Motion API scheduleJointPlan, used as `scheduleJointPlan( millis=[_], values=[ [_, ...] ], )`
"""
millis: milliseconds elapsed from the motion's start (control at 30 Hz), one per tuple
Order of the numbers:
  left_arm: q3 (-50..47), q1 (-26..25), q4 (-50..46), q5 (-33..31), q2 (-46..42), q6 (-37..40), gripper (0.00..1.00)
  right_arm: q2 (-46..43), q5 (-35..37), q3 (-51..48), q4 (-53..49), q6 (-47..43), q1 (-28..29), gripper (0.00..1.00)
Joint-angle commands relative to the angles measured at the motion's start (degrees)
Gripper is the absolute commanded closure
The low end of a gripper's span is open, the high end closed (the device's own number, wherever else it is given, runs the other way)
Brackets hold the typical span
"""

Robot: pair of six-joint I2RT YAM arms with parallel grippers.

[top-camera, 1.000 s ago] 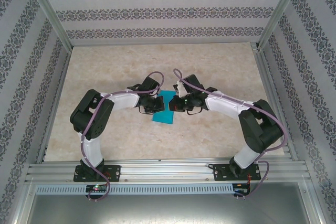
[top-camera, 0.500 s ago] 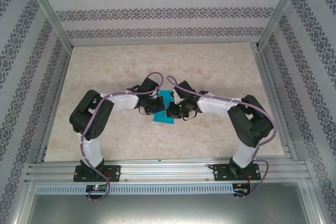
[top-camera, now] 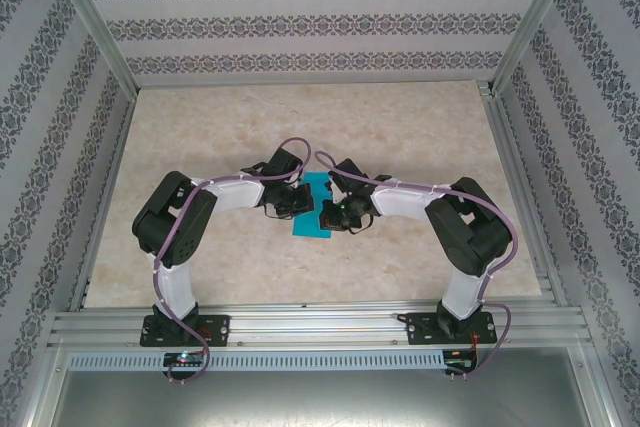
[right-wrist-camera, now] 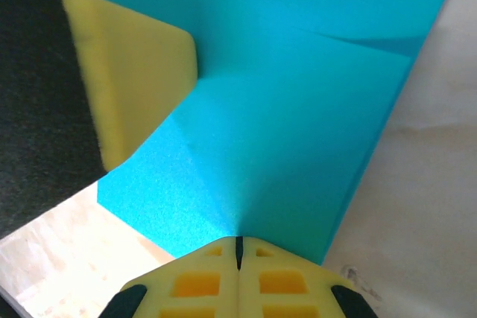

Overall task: Fold a paper plane with a square sheet of paper (pick it up from the middle)
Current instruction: Fold the triangle a second time at the center of the table.

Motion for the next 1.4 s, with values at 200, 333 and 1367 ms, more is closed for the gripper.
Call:
scheduleJointPlan(
  millis=[200,333,1367],
  values=[
    [-2.5,-1.4,-6.2,-3.7,3.5,-1.0,1.00,0.4,0.9,0.3,-3.7,-3.7,0.8,1.00],
    [-2.5,-1.4,-6.5,-4.2,3.5,-1.1,1.00,-0.1,0.3,-0.8,-4.7,-4.6,0.8,1.00],
    [-3.0,-1.4,-4.8,-2.5,3.3,-2.0,1.00,-0.5,0.8,3.0,0.3,-2.6,0.2,1.00]
  ],
)
